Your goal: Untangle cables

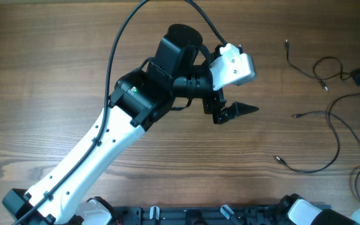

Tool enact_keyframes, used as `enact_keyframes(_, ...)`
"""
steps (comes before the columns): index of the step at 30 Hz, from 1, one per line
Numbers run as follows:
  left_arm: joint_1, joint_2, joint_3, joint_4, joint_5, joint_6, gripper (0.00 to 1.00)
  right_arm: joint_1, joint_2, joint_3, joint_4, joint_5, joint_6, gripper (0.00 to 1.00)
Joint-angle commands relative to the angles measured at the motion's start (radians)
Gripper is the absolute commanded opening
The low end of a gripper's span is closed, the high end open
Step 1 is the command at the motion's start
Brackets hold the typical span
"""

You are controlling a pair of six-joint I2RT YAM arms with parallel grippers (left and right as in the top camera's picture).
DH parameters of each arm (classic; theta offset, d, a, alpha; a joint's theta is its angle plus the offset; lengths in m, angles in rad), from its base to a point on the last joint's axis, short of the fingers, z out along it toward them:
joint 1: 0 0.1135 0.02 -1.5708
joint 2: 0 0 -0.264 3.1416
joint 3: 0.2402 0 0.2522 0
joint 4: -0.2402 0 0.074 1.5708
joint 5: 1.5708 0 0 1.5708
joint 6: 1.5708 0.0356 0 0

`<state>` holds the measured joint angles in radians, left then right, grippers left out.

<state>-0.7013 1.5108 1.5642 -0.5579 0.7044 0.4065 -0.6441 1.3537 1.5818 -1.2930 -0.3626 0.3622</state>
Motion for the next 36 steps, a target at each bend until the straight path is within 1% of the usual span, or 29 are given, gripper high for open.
enact_keyframes(1, -0.003, -0.024, 0.005, -0.001, 0.001, 0.006, 1.00, 0.003, -0.003, 0.008, 0.001, -0.002, 0.007, 1.00)
enact_keyframes(19, -0.003, -0.024, 0.005, -0.018, 0.001, 0.005, 1.00, 0.003, -0.003, 0.008, 0.002, -0.002, 0.007, 1.00)
enact_keyframes(24, -0.003, -0.024, 0.005, -0.080, 0.000, 0.006, 1.00, 0.003, -0.003, 0.008, 0.002, -0.001, 0.007, 1.00)
enact_keyframes(25, -0.003, -0.024, 0.005, -0.094, -0.017, 0.006, 1.00, 0.003, -0.003, 0.008, 0.002, -0.002, 0.007, 1.00)
enact_keyframes(26, -0.003, -0.024, 0.005, -0.134, -0.062, 0.006, 1.00, 0.003, -0.003, 0.008, 0.002, -0.002, 0.007, 1.00)
enact_keyframes(32, -0.003, -0.024, 0.005, -0.323, -0.185, 0.006, 1.00, 0.003, -0.003, 0.008, 0.002, -0.002, 0.007, 1.00)
enact_keyframes(36, 0.006, -0.024, 0.005, -0.352, -0.206, 0.006, 1.00, 0.003, -0.003, 0.008, 0.002, -0.002, 0.007, 1.00)
